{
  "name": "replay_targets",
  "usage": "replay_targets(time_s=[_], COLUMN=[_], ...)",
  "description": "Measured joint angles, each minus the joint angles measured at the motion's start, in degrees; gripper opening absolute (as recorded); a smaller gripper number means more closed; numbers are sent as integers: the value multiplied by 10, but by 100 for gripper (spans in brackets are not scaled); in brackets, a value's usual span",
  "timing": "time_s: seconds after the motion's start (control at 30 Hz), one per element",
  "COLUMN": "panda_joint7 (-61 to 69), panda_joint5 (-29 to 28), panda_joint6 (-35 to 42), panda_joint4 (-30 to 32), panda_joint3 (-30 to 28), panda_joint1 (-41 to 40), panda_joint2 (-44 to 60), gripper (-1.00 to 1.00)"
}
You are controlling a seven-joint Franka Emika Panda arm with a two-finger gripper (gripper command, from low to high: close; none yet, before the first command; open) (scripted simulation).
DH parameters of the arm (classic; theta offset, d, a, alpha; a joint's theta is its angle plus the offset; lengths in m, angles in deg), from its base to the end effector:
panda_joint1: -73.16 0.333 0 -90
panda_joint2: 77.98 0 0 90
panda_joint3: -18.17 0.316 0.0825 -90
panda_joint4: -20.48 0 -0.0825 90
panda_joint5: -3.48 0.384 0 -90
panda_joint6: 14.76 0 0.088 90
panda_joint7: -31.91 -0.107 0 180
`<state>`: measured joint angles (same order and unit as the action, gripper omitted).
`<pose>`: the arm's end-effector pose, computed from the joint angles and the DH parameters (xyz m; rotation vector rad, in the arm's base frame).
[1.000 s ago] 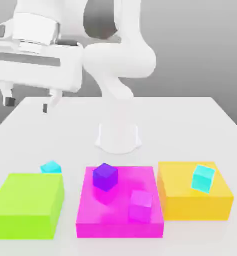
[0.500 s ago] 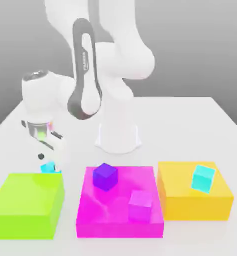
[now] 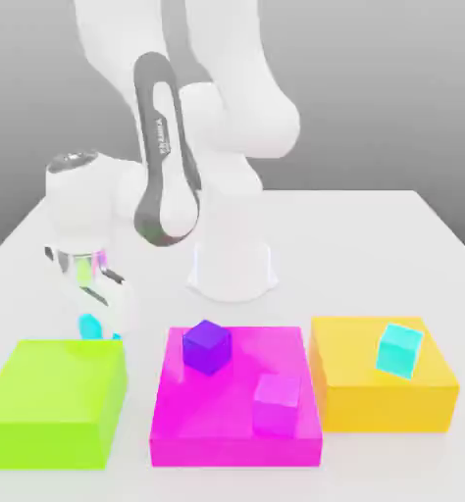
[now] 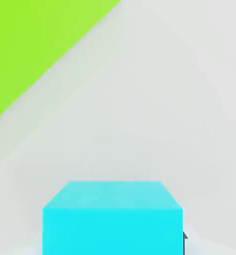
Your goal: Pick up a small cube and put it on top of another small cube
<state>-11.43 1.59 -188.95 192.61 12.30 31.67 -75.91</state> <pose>0.2065 -0.2214 0.1651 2.2393 -2.1935 -0.0005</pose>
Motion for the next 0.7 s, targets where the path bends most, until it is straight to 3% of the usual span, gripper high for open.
replay_targets(time_s=[0.17,0.7], panda_joint7=[-11,-52], panda_joint5=[-7,87], panda_joint6=[81,316], panda_joint4=[13,-11], panda_joint3=[13,142], panda_joint1=[12,237], panda_joint2=[-94,-306], gripper=[-100,-100])
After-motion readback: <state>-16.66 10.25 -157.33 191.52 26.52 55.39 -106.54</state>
